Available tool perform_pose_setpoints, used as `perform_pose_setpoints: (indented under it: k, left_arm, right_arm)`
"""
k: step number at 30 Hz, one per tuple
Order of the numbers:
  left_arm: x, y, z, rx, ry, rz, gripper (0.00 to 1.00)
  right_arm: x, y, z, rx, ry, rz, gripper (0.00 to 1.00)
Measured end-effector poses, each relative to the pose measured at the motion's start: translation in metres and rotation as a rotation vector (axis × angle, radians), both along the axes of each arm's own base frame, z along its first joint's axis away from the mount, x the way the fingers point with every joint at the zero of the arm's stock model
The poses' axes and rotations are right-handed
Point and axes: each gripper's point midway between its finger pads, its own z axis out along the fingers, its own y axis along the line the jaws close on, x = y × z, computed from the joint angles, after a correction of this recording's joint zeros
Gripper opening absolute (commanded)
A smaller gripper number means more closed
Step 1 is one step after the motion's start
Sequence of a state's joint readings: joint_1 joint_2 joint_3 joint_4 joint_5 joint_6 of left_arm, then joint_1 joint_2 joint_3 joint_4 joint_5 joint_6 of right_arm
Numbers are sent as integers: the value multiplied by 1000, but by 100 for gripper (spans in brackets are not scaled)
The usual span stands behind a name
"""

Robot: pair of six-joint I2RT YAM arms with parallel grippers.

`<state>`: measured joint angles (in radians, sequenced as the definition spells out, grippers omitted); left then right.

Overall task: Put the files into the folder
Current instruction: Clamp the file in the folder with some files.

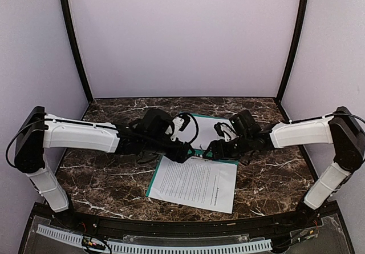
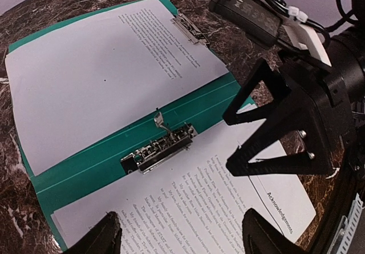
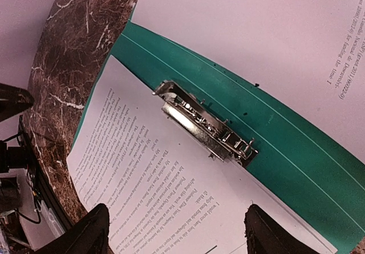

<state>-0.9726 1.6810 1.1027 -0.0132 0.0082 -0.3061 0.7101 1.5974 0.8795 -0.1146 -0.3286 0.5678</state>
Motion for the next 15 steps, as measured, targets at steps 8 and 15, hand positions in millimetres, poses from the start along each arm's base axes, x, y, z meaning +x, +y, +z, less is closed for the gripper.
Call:
perform_pose_setpoints:
  k: [8, 15]
  left_arm:
    - [36, -29, -9, 62, -31, 25, 61]
    - [56, -51, -25, 99, -22, 22, 49]
  right_arm:
    - [-11, -13, -16, -8, 38, 20, 77]
    - [-16, -17, -23, 3, 57, 36, 77]
